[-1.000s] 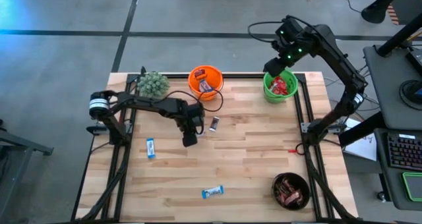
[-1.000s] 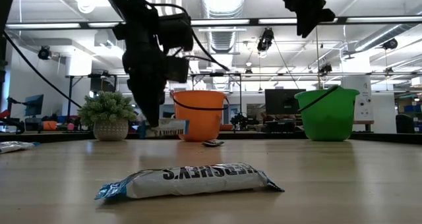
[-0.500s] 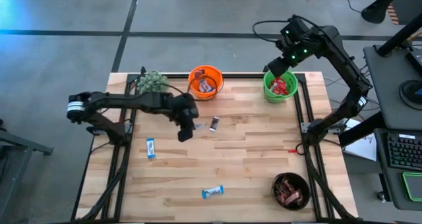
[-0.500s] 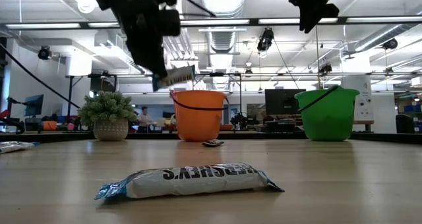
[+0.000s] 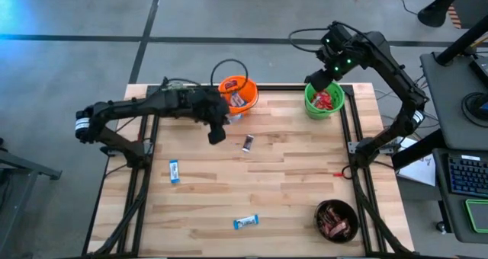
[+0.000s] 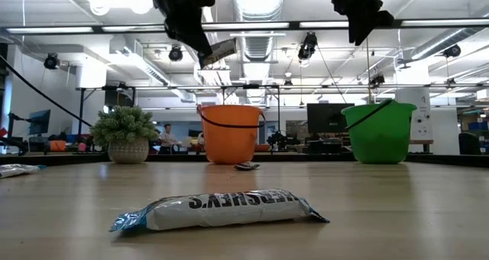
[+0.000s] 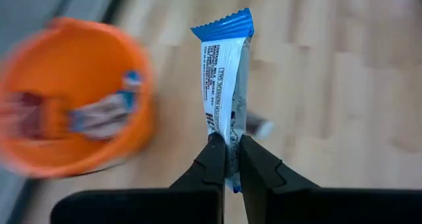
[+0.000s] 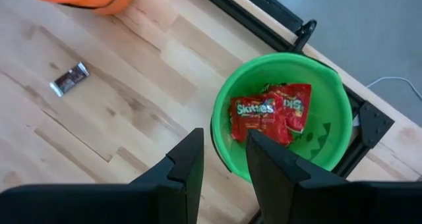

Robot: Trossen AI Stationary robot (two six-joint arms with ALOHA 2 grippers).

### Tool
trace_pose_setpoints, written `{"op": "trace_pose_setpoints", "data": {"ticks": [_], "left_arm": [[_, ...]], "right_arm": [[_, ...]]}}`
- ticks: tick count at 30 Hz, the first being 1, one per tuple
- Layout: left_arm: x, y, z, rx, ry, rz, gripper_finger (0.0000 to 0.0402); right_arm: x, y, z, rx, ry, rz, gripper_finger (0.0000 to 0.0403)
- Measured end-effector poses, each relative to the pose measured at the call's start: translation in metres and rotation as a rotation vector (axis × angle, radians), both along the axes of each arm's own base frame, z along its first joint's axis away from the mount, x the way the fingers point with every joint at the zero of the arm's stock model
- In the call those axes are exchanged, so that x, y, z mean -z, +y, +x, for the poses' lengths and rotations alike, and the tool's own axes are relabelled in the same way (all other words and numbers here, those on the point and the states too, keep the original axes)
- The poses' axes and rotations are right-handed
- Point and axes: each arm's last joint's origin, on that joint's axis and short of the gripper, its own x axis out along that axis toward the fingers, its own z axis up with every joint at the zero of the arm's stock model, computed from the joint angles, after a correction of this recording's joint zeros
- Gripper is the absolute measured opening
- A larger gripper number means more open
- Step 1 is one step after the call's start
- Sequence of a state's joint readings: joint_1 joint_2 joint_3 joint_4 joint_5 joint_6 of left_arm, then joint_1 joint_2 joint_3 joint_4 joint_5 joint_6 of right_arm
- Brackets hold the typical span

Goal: Sort candy
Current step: Put the white chocolate into the orange bucket

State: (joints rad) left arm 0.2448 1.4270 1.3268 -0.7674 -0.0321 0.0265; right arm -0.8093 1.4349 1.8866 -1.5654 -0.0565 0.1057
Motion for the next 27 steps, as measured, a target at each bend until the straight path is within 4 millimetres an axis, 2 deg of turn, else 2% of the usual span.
{"op": "trace_pose_setpoints", "data": {"ticks": [5, 11, 18, 27], "left_arm": [[-0.019, 0.025, -0.004, -0.096, 0.095, 0.078, 0.0000], [-0.029, 0.050, -0.006, -0.127, 0.090, 0.113, 0.0000], [-0.022, 0.077, -0.008, -0.141, 0.092, 0.071, 0.0000], [-0.013, 0.100, 0.006, -0.128, 0.019, 0.106, 0.0000]], "right_arm": [[0.008, -0.001, 0.001, -0.001, 0.023, 0.020, 0.0105], [0.017, -0.001, 0.001, -0.035, 0.060, 0.038, 0.0105], [0.027, -0.002, 0.002, -0.063, 0.088, 0.055, 0.0105], [0.028, -0.005, 0.004, -0.163, 0.092, 0.009, 0.0105]]}}
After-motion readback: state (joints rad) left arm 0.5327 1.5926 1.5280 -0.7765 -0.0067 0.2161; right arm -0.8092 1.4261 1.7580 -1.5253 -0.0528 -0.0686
